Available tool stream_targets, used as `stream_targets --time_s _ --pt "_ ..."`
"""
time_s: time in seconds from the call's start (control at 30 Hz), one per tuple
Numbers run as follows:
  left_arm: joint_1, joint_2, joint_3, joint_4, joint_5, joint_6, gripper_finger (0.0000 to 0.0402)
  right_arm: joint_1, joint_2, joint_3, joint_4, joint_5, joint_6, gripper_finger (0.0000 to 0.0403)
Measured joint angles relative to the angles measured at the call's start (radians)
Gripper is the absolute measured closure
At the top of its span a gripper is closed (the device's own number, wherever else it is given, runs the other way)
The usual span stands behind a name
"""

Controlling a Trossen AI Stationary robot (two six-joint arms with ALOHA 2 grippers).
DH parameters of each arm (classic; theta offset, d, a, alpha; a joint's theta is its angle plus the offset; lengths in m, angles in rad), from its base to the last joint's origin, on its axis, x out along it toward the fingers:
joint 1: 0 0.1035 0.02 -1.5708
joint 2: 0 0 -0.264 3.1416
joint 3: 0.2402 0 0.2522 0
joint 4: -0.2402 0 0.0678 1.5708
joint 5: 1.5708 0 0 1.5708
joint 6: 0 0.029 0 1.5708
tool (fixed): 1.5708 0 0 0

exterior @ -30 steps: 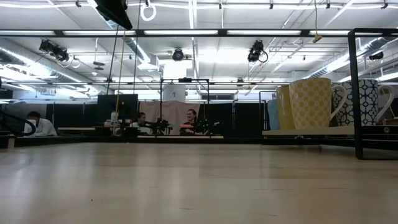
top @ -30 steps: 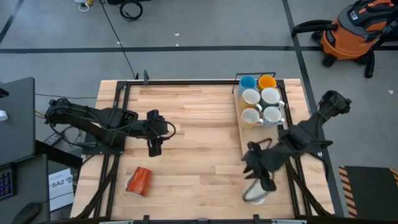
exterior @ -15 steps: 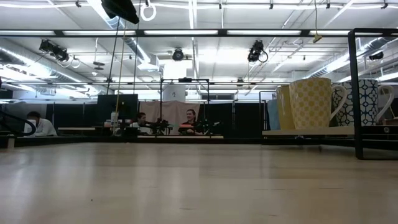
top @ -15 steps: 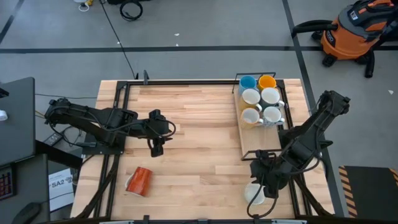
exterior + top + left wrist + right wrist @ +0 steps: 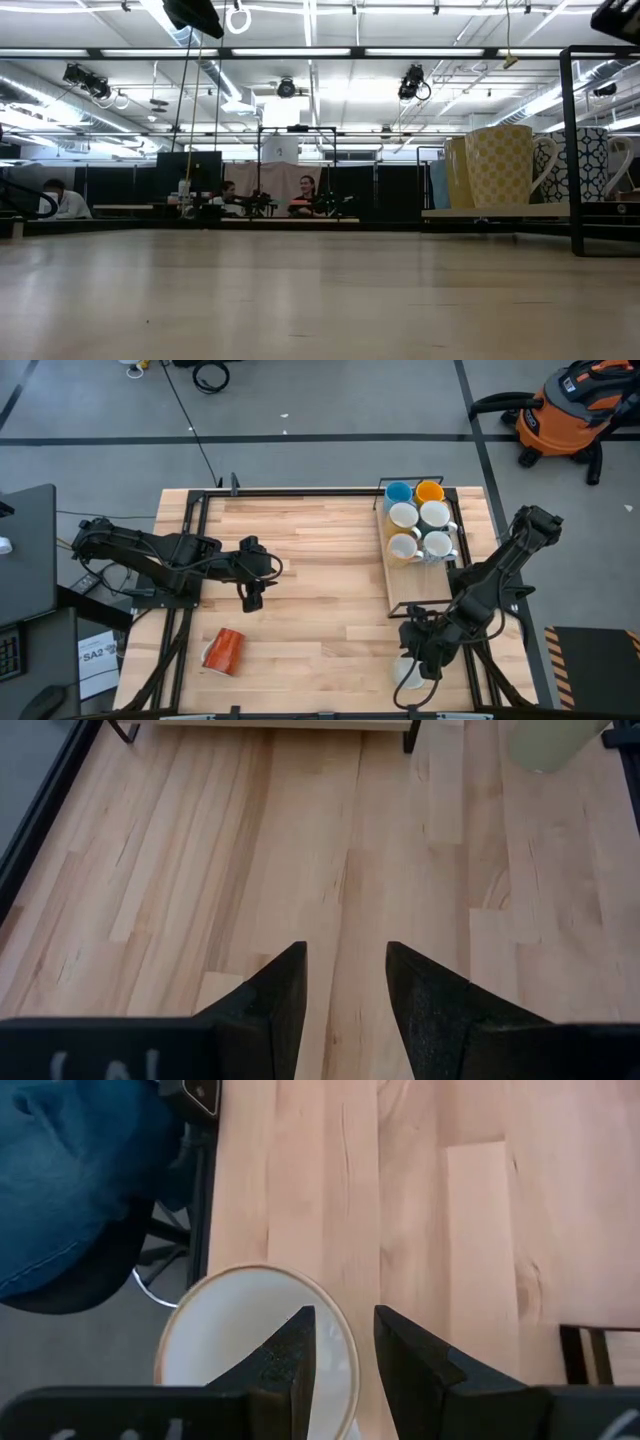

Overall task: Place coffee mugs
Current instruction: Put the light green mug on the shelf

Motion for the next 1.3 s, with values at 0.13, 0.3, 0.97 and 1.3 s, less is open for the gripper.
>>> stream_targets --time_s 0.13,0.3,0.97,1.3 --pt "0.000 0.000 0.000 0.000 0.000 0.000 0.0257 0.000 0.000 -0.033 0.039 0.000 0.000 0.0293" --pt "0.000 0.000 0.000 0.000 0.000 -0.003 0.0257 0.000 0.000 -0.049 0.057 0.000 -0.036 0.0293" --pt "0.000 0.000 0.000 0.001 0.000 -0.026 0.0257 0.000 0.000 -0.074 0.131 -0.001 -0.276 0.0293" --pt "0.000 0.000 0.000 0.001 0.000 -0.045 0.0257 -0.002 0.000 -0.074 0.145 -0.002 -0.401 0.0293"
